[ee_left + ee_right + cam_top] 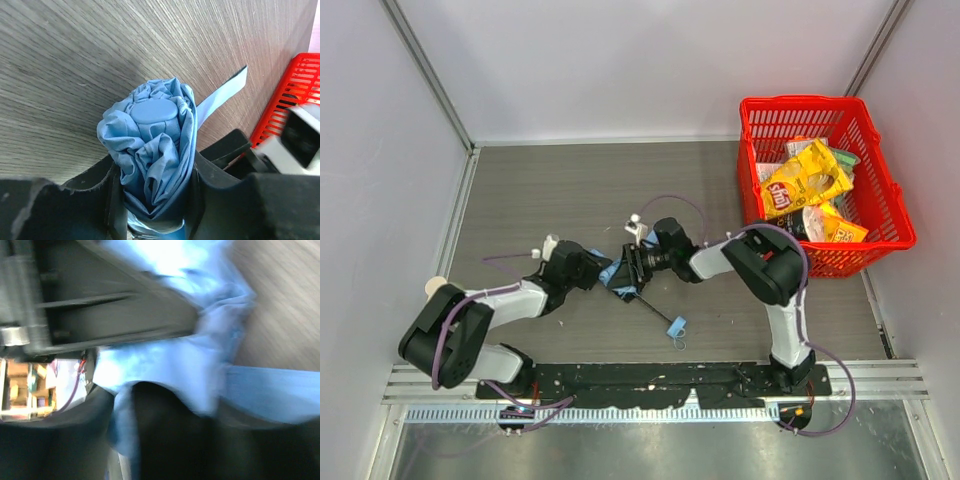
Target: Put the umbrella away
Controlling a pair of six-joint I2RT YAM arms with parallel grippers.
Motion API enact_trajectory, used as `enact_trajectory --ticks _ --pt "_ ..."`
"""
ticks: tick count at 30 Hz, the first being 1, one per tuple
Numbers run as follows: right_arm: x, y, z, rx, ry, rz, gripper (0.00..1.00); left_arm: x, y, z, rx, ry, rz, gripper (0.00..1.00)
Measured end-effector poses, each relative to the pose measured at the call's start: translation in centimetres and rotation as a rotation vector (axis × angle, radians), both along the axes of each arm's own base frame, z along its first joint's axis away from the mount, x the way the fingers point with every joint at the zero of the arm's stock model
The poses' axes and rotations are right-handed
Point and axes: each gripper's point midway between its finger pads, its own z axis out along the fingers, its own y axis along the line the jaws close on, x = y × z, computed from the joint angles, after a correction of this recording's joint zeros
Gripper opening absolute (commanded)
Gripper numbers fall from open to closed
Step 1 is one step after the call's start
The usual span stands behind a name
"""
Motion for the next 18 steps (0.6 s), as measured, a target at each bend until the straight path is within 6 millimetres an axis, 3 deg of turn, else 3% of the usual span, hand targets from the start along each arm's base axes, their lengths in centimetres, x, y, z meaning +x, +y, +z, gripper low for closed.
enact_trajectory --ticks 2,8,15,18 --pt "0.0 0.1 1.0 -0.065 -0.053 0.009 0.78 0.0 0.1 0.0 0.003 0.001 0.003 0.0" --pt "2.6 0.2 2.8 -0.358 -0.38 -0.115 0.78 -0.7 0.8 -0.5 0.027 0.067 0.031 0.0" --pt "-0.8 1.9 2.0 -0.577 -0.635 -0.051 0.78 -1.1 1.0 -0.6 0.028 0.131 0.061 0.0" --pt "-0.6 1.9 1.7 -0.617 -0.677 -0.119 0.78 -1.4 1.2 -0.7 0.018 0.154 0.081 0.0"
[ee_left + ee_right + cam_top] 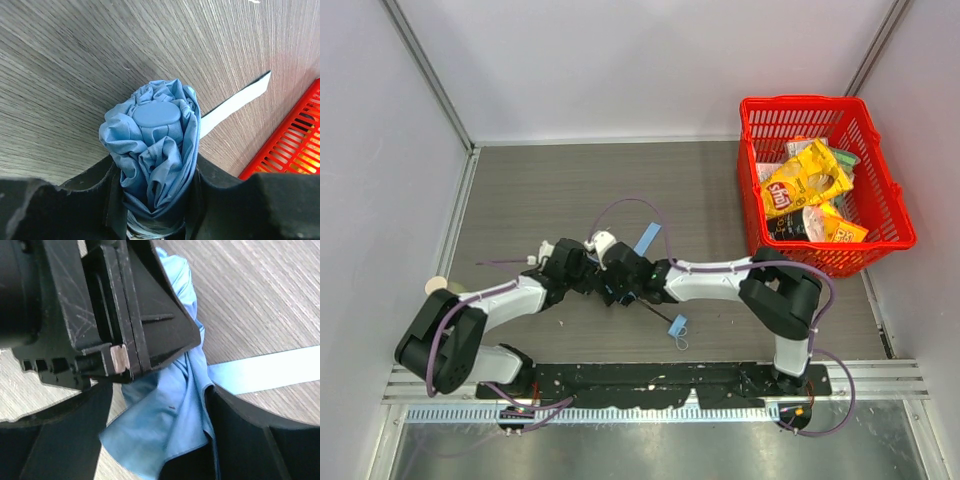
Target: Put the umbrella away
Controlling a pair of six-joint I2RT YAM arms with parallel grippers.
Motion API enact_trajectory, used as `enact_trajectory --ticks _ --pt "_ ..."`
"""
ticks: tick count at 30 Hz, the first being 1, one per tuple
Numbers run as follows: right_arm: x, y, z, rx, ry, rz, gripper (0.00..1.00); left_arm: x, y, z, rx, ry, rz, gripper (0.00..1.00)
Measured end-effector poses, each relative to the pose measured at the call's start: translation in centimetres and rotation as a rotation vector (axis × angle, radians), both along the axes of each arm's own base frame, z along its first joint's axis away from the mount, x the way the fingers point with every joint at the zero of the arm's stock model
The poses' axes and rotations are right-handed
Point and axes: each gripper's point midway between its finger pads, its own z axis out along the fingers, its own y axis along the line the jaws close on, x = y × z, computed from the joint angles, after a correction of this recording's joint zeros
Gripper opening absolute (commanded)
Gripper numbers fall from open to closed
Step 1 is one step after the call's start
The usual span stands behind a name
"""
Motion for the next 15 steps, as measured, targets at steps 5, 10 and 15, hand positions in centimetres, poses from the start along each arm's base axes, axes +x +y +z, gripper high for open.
enact_trajectory --ticks 5,10,15 --pt "1.2 -0.7 -0.6 -0.032 -0.137 -0.155 0.75 -0.1 -0.1 0.0 -0.034 0.024 0.04 0.0" --pt "0.8 -1.0 -2.1 -0.087 -0.252 -0.192 0.71 -0.5 0.1 0.0 -0.043 0.044 0.052 0.0" --pt "0.7 -1.1 -2.3 -0.104 -0.311 -0.191 0.36 -0.8 0.3 0.0 -0.035 0.054 0.054 0.0"
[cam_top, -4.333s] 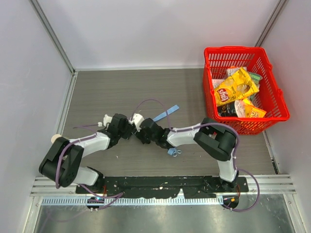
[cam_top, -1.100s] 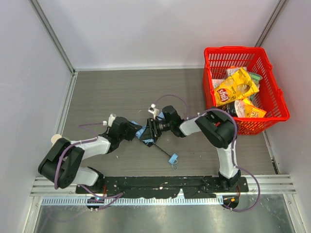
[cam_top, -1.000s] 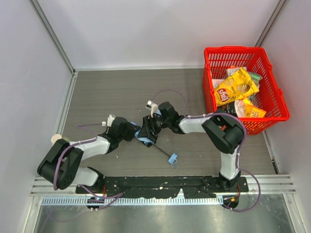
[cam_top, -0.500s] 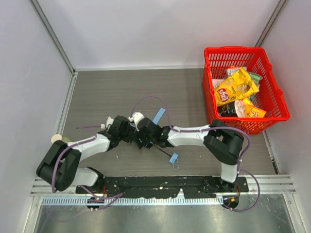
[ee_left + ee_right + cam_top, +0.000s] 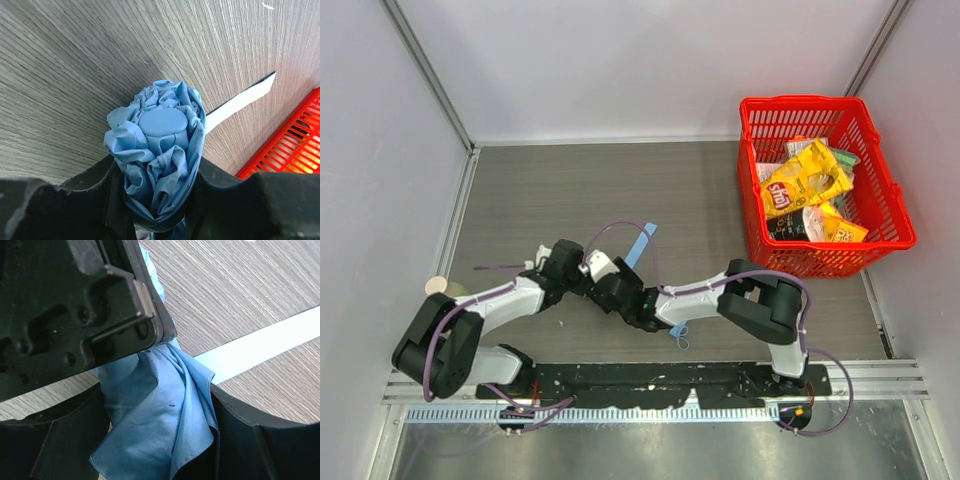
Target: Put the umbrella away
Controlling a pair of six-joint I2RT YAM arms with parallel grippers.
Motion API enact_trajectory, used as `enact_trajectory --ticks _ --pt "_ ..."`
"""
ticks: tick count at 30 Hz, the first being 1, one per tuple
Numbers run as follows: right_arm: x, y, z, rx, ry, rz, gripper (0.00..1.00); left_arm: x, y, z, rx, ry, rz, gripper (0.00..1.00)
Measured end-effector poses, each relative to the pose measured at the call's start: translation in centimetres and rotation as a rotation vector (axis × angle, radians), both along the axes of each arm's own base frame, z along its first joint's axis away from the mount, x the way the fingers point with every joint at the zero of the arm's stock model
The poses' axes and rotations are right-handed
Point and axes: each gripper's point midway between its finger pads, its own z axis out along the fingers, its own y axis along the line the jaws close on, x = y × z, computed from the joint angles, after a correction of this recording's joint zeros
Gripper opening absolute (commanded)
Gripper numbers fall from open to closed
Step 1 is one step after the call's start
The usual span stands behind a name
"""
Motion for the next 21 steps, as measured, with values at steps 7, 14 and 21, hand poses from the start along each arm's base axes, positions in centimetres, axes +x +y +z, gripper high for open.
enact_trajectory --ticks 7,14,21 --pt "0.8 0.2 -0.2 -0.008 -0.034 -0.015 0.01 0.0 0.4 0.0 -0.002 -0.005 0.013 0.0" --pt "0.8 1.1 -0.6 0.066 0.065 0.145 0.01 0.0 1.0 0.1 0.002 -0.06 0.026 0.52" --pt "1.6 -0.6 -0.9 0.175 0.19 0.231 0.01 0.4 1.1 2.1 -0.011 -0.212 -0.004 1.0"
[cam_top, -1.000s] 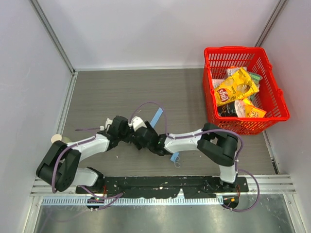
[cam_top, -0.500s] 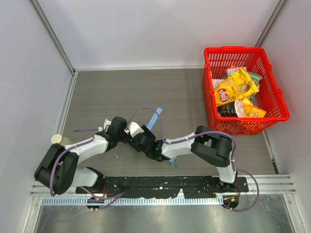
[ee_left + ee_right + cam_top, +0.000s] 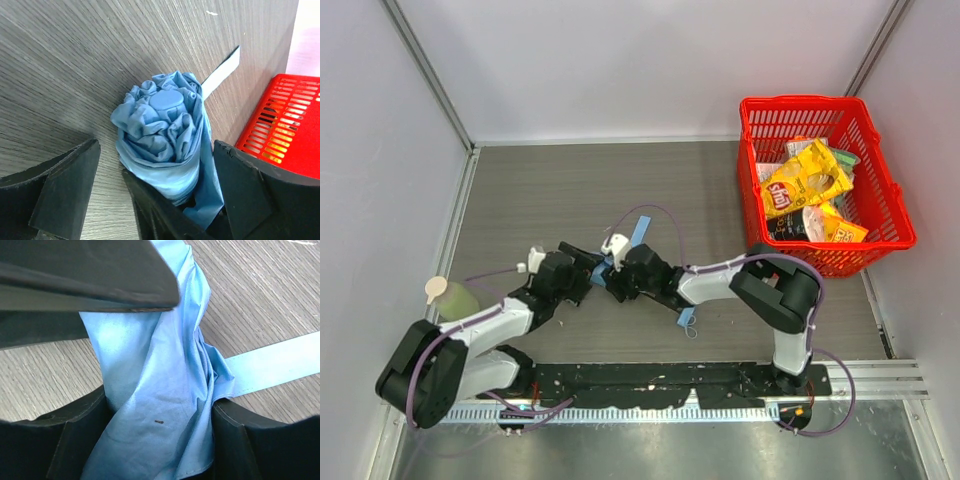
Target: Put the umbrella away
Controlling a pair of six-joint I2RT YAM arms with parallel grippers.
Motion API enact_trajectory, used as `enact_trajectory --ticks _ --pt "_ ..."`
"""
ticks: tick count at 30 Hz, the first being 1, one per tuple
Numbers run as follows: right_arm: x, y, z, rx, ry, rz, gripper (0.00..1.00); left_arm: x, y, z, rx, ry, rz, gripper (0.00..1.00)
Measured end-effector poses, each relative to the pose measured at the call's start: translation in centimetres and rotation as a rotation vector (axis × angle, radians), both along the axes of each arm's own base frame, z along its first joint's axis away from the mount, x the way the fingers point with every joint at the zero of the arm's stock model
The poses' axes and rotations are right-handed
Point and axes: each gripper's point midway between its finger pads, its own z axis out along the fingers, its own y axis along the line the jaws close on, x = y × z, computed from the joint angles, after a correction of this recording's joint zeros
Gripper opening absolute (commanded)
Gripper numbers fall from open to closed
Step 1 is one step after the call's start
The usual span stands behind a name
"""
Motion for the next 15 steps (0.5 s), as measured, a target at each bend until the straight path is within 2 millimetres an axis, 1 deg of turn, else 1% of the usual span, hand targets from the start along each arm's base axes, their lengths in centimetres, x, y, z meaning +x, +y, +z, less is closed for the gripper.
enact_trajectory --ticks 5,9,11,15 --pt "0.4 -0.4 0.4 0.085 0.09 0.045 0.01 -0.4 0.9 0.2 0.045 -0.049 -0.013 1.0" --pt "0.5 -0.6 0.8 0.18 0.232 0.079 0.01 -0.3 1.1 0.1 0.081 -0.06 -0.028 1.0" --pt "0.5 -0.5 1.0 0.218 0.301 0.093 0.01 0.1 0.9 0.0 0.089 -0.059 -0.032 1.0" --pt "0.4 -0.1 1.3 0.274 0.419 0.108 0.01 1.8 -0.4 0.0 0.077 -0.073 -0.046 1.0"
